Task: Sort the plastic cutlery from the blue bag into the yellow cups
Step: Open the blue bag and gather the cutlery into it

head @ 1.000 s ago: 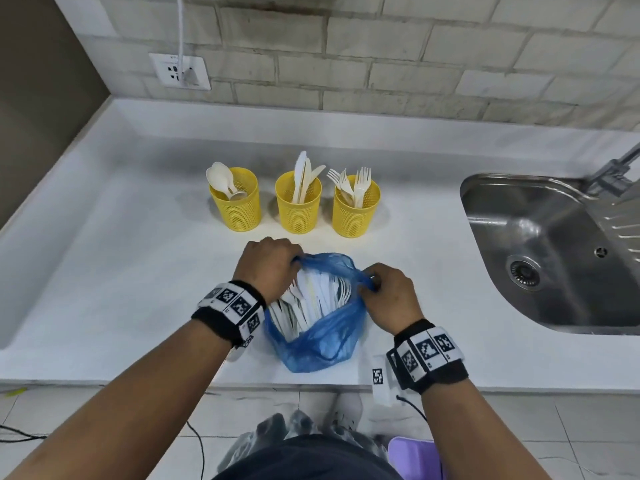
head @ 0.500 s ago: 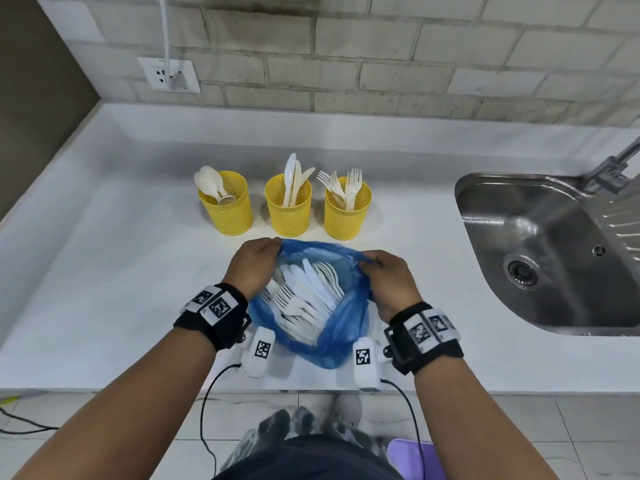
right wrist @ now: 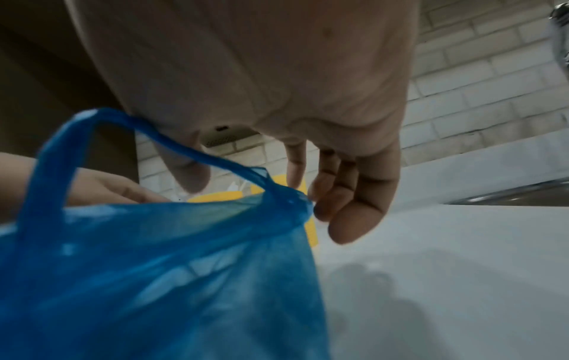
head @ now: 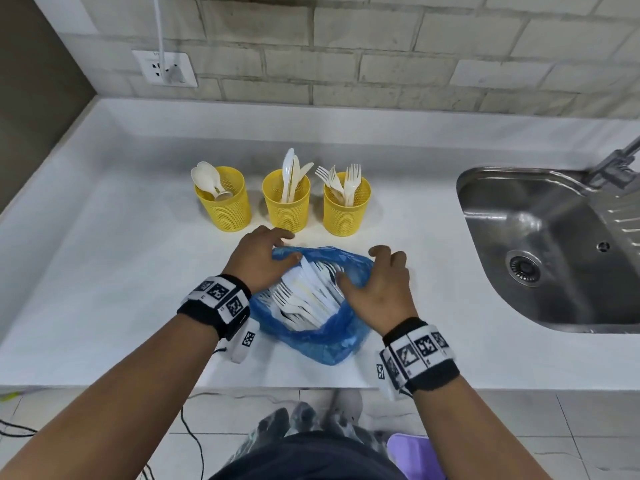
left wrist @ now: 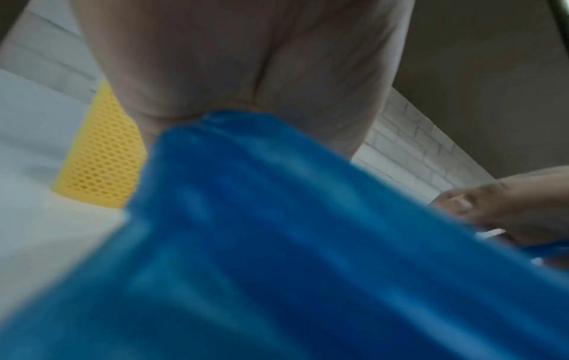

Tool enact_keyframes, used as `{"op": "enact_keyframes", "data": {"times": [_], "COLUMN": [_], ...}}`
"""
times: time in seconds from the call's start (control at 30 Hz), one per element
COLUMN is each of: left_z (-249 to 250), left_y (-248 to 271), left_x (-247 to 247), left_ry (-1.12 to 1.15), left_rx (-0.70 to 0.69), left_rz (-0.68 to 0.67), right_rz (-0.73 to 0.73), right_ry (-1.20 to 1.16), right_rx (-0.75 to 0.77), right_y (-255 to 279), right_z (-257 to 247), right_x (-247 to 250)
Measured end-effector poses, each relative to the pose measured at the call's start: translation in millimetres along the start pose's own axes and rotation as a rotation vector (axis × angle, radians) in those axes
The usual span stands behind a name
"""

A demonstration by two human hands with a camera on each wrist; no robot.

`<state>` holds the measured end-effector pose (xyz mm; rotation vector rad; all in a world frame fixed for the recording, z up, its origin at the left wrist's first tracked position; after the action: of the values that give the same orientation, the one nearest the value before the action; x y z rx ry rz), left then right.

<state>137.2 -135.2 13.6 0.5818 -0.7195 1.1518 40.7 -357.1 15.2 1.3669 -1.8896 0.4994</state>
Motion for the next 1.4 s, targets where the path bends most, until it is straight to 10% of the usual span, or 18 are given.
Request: {"op": "enact_keyframes", "data": {"times": [0.27, 0.5, 0.73, 0.93, 1.17, 1.4], "left_z": [14, -14, 2, 8, 4, -23], "left_y": [-6, -8, -4, -7, -8, -1], "left_x": [1, -5, -3, -4, -1, -7], "left_ry": [0.090, 0.503, 0.171, -0.105, 0.148, 0.793], "left_rx": [-0.001, 0.401, 0.153, 0.005, 0.183, 0.575], "left_rz": [0.078, 0.012, -0.071, -0.001, -0.004, 0.086], "right_rz": [-0.125, -0.191, -0.092, -0.286, -0.239, -0.236], "right_ry": [-0.130, -1.087, -0.107, 0.087, -0.470, -1.318], "right_rx": [-0.089, -0.762, -0.199, -0.179, -0.252, -0.657], "right_y": [-2, -2, 4, 21, 20, 34], "right_z": [22, 54, 30, 19, 39, 54], "right_x": [-22, -37, -4, -9, -24, -35]}}
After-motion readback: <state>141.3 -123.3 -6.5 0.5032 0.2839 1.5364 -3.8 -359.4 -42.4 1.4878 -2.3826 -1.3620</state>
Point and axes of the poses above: each hand's wrist, its own y-axis away from the middle knuckle, its own x-axis out of the back of the hand, z = x × y, the point moved 5 cm from there along -y, towards the middle knuckle, and after that the axes turned 3 degrees about -x, right-handed, at the moved point
